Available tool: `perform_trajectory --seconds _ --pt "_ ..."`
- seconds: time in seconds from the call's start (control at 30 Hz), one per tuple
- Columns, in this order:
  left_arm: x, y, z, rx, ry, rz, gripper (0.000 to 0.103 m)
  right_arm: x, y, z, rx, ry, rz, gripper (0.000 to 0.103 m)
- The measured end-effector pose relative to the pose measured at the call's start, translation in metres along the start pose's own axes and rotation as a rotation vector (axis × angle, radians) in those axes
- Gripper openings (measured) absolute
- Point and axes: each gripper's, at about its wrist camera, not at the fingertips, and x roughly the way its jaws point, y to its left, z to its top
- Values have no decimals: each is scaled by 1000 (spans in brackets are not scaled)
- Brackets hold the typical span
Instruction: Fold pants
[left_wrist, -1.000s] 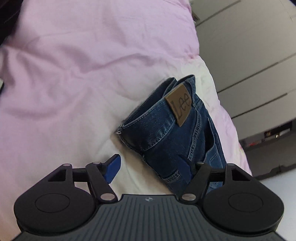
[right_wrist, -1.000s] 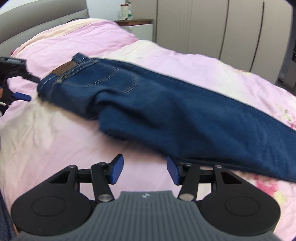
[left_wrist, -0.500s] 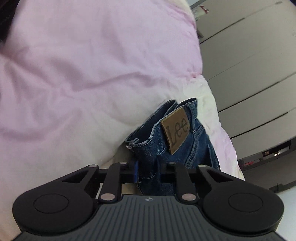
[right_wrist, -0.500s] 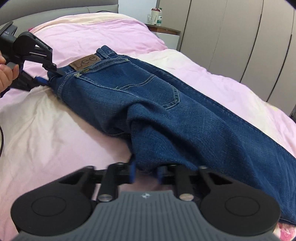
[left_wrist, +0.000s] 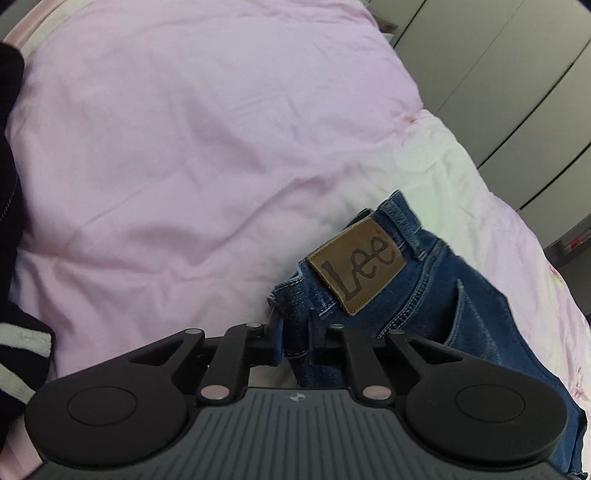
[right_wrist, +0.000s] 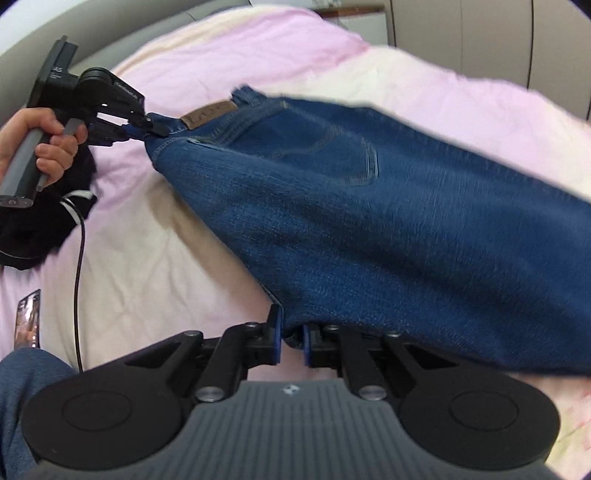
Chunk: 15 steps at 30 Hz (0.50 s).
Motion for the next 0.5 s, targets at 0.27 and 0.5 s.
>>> perform_trajectory --seconds 0.27,0.5 --pt "8 -4 -6 109 4 45 38 5 -7 -17 41 4 -19 9" --pt "-43 -27 -21 278 -98 134 55 -52 -40 -39 41 -14 -153 19"
